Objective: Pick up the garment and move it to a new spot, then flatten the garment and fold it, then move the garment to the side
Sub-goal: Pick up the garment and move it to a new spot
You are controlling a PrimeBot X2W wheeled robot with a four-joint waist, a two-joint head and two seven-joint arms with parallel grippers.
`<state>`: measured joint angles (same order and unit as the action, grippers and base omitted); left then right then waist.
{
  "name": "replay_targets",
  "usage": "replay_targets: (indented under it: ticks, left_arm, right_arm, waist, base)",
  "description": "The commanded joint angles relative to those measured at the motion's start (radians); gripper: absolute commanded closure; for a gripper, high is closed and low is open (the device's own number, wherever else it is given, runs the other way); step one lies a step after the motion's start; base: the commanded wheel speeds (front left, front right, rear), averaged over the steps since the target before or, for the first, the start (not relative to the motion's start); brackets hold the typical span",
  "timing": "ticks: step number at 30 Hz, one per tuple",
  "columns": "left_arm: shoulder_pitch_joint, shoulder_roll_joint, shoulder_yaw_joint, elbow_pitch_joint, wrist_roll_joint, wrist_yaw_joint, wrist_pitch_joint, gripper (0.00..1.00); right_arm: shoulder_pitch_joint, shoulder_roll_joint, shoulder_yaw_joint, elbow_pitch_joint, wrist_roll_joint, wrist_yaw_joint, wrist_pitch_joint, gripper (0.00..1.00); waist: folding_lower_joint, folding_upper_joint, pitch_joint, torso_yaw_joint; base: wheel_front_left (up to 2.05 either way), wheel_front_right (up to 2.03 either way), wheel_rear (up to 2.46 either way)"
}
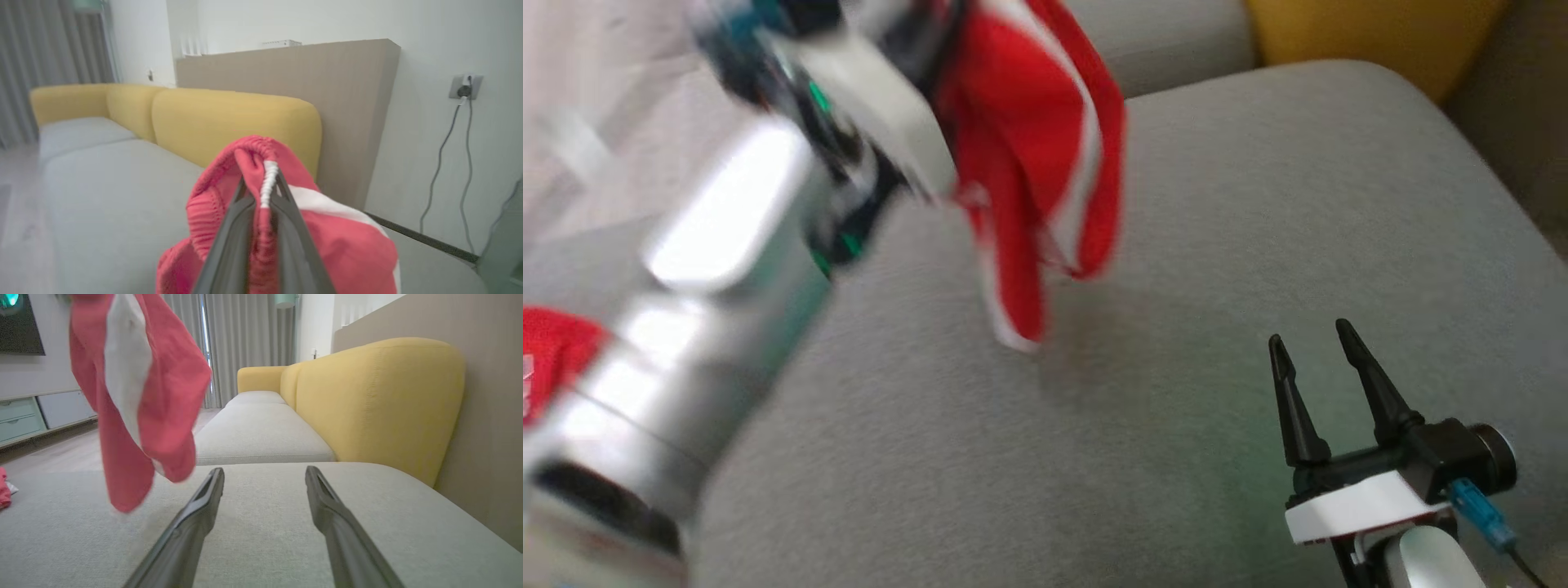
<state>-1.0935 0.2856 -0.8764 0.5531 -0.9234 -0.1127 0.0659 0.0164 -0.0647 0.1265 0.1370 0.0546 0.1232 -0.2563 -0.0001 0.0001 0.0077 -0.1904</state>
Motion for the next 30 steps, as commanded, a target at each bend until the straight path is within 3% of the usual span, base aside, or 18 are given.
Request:
replay_targets:
  ticks: [1, 8, 14, 16, 17, 24, 30]
  left_arm:
    - [0.007, 0.015, 0.033, -0.008, -0.012, 0.016, -0.030, 1.00]
    - [0.241, -0.053, -0.012, 0.061, 0.005, 0.043, -0.210, 1.00]
    - [0.433, -0.143, -0.023, 0.174, 0.046, 0.099, -0.322, 0.97]
    - [0.491, -0.174, 0.032, 0.149, 0.111, 0.123, -0.327, 0.23]
    - [0.518, -0.182, 0.065, 0.120, 0.142, 0.135, -0.327, 0.00]
    - [0.788, -0.216, 0.288, -0.129, 0.398, 0.212, -0.327, 0.00]
    - [0.985, -0.226, 0.460, -0.319, 0.563, 0.242, -0.327, 0.00]
  right_arm:
    - [-0.020, 0.008, 0.025, -0.040, 0.009, 0.008, -0.006, 0.00]
    - [-0.039, 0.013, 0.034, -0.049, 0.022, 0.008, -0.006, 0.00]
    - [-0.050, 0.014, 0.039, -0.046, 0.035, 0.008, -0.006, 0.00]
    - [-0.053, 0.014, 0.039, -0.039, 0.036, 0.008, -0.006, 0.00]
    - [-0.052, 0.014, 0.035, -0.037, 0.035, 0.008, -0.006, 0.00]
    - [-0.006, 0.014, 0.000, -0.001, 0.063, 0.008, -0.006, 0.00]
    - [0.041, 0.014, -0.050, 0.015, 0.078, 0.008, -0.006, 0.00]
  waist:
    - [0.0001, -0.0001, 0.021, -0.057]
    - [0.0001, -0.0001, 0.092, -0.090]
    - [0.0001, -0.0001, 0.130, -0.059]
    - [0.0001, -0.0001, 0.122, -0.026]
    - [0.0001, -0.0001, 0.113, -0.013]
    - [0.0001, -0.0001, 0.015, 0.082]
    - [0.0001, -0.0001, -0.042, 0.166]
  base:
    - [0.00, 0.00, 0.00]
    - [0.00, 0.00, 0.00]
    - [0.00, 0.00, 0.00]
    - [0.00, 0.00, 0.00]
    - [0.00, 0.00, 0.00]
    - [0.00, 0.00, 0.00]
    - [0.00, 0.00, 0.00]
